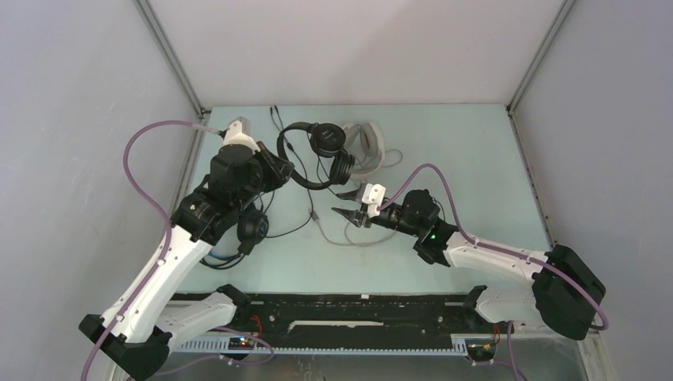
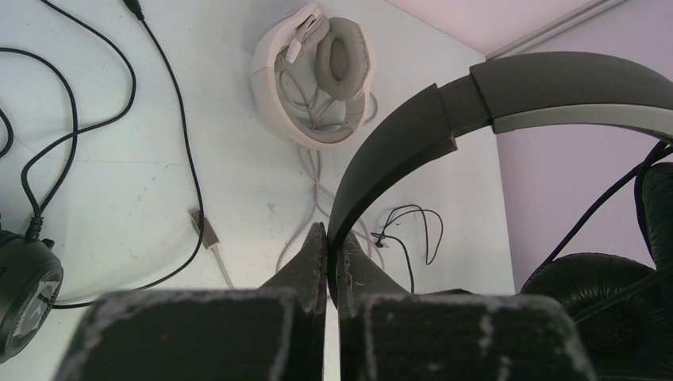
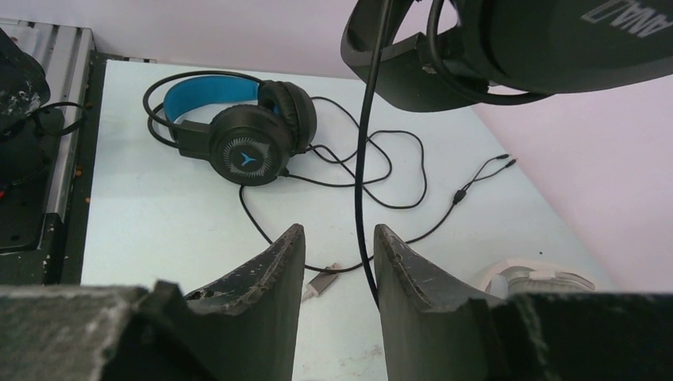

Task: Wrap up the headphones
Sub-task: Wrap the headphones cable around the headphones.

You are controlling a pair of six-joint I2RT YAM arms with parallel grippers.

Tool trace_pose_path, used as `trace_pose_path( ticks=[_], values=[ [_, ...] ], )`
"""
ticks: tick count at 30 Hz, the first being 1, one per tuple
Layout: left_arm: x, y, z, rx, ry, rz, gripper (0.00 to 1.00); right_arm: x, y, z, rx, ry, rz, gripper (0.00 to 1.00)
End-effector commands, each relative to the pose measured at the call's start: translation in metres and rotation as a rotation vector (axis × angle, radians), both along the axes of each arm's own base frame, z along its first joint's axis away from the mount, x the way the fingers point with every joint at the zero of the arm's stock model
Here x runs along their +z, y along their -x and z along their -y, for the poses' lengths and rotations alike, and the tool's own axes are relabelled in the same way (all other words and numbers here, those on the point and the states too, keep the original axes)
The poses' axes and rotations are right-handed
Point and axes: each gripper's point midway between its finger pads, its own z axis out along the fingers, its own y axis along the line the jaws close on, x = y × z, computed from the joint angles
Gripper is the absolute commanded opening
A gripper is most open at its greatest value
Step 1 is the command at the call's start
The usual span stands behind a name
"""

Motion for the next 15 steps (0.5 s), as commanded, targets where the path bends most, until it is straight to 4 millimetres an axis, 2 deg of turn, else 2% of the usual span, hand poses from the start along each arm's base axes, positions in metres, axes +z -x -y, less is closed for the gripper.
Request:
trace_pose_path(
  ticks=[1,5,10,12,15],
  values=[
    [0.063,0.002,0.005,-0.018,0.142,0.147,0.0,0.017,-0.009,0.001,-0.019,-0.038,0.077,0.39],
    [0.065,0.004,0.007,-0.033,0.154,0.154,0.0,0.012,-0.014,0.002,-0.023,-0.028,0.072,0.33],
    [0.072,0.005,0.02,-0.098,0.216,0.165,0.0,-0.001,-0.017,-0.001,-0.019,-0.009,0.034,0.0],
    [0.079,0.006,0.023,-0.122,0.249,0.175,0.0,-0.011,-0.018,-0.003,-0.024,0.008,0.009,0.0],
    [0.089,0.005,0.017,-0.107,0.247,0.205,0.0,-0.016,-0.02,-0.003,-0.034,0.017,-0.014,0.0]
  ],
)
